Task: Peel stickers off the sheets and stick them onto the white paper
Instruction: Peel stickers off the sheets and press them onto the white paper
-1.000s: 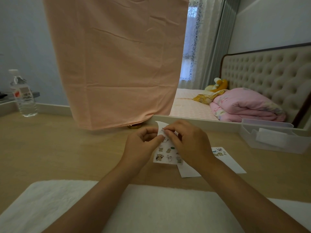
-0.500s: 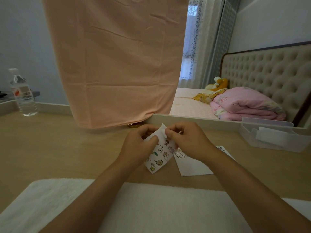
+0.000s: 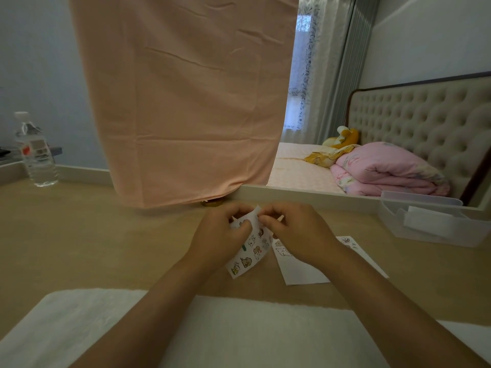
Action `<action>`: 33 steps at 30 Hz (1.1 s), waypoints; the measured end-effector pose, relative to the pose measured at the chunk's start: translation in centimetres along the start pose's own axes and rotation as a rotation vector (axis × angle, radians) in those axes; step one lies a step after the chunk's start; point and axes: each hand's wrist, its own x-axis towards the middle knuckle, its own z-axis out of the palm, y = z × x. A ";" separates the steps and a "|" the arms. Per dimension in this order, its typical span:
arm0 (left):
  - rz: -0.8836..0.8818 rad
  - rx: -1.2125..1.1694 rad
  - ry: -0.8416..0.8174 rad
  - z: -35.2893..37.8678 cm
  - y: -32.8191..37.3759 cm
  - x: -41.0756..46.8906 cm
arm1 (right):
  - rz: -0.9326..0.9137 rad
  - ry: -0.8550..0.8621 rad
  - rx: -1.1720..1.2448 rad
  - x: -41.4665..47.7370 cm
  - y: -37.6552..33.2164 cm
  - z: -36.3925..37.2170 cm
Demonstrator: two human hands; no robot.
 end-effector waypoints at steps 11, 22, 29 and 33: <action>-0.260 -0.453 0.003 1.0 0.9 0.2 | -0.119 0.190 -0.020 0.0 1.0 0.2; -0.063 -0.082 0.058 1.8 0.0 0.3 | -0.458 0.378 -0.345 0.2 0.9 -0.2; -0.026 -0.171 0.119 1.9 0.1 0.3 | -0.521 0.498 -0.438 0.1 1.0 0.0; -0.063 -0.256 0.105 2.0 0.1 0.1 | -0.186 0.344 -0.220 -0.2 -0.1 0.2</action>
